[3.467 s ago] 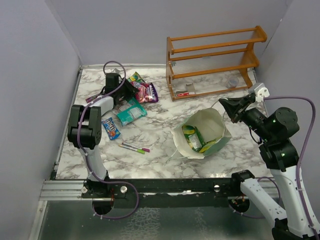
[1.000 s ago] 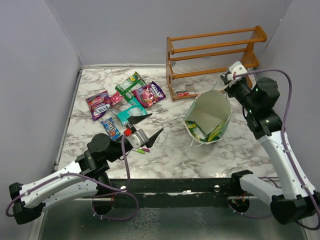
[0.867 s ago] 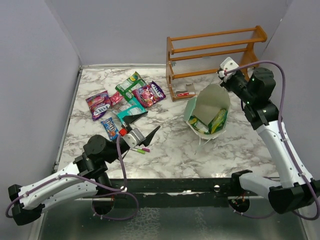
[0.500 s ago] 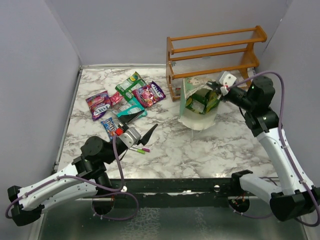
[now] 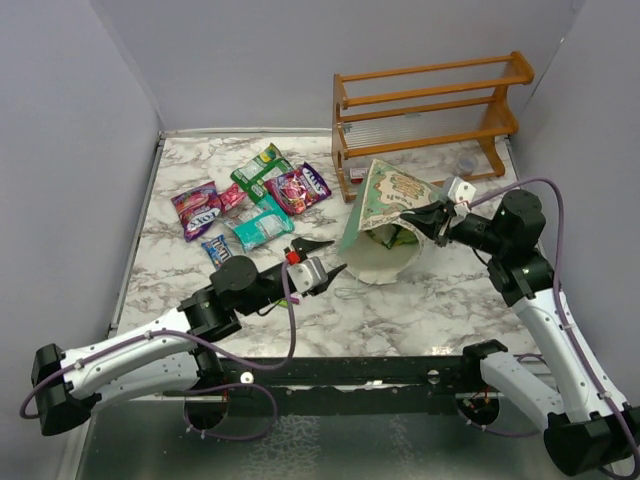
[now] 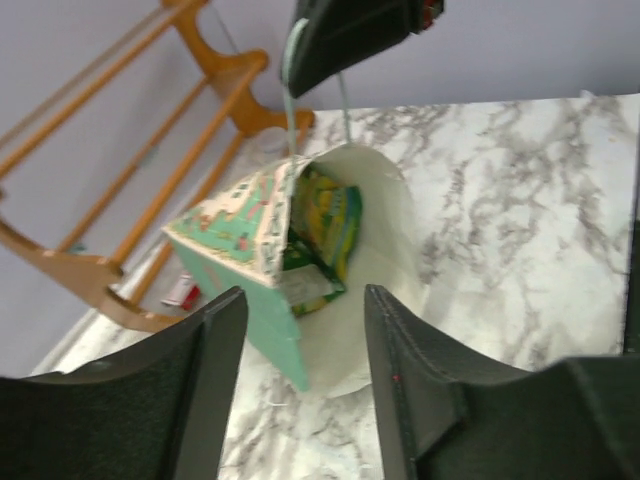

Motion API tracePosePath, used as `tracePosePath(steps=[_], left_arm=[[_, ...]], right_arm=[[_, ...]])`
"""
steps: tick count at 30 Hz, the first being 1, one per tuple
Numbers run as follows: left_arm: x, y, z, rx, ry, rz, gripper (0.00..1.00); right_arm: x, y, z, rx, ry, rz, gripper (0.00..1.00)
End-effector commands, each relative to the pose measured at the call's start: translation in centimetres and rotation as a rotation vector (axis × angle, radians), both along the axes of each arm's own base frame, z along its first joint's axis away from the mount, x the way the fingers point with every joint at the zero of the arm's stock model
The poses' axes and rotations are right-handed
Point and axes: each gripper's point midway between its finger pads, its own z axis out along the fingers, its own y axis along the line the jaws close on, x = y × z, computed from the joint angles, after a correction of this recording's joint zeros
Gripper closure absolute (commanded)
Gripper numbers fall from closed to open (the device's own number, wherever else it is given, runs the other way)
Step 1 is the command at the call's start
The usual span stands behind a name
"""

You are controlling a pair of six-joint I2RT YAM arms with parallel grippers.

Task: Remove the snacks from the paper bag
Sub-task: Adjust the paper bag at the center of the board, then take out the snack from the paper bag.

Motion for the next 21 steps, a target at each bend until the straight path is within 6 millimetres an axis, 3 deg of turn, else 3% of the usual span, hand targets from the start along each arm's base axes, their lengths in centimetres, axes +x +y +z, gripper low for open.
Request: tracePosePath(steps=[1, 4, 9, 16, 21], left_arm=[[-1.8, -2.8, 1.4, -0.089, 0.068, -0.146, 0.52], [-1.5, -3.9, 0.5, -0.166, 0.111, -0.107, 0.61], [0.7, -5.9, -3.6, -0.137, 0.187, 0.077, 0.75], [2.3, -8.7, -6.7, -0.153, 0.262, 0.141, 0.85], [1.7, -8.8, -6.9, -0.182, 0.289, 0.112, 0.85]], right_arm=[[-0.6, 0.6, 2.3, 0.053, -0.017, 0.038, 0.98], [-0.6, 0.6, 2.6, 0.072, 0.004, 0.036, 0.98], [-0.9, 0.7, 3.9, 0.100, 0.007, 0.035, 0.98], [-1.2, 0.2, 5.3, 0.104, 0.015, 0.000, 0.98], [-2.1, -0.5, 6.0, 0.102, -0.008, -0.036, 0.98]])
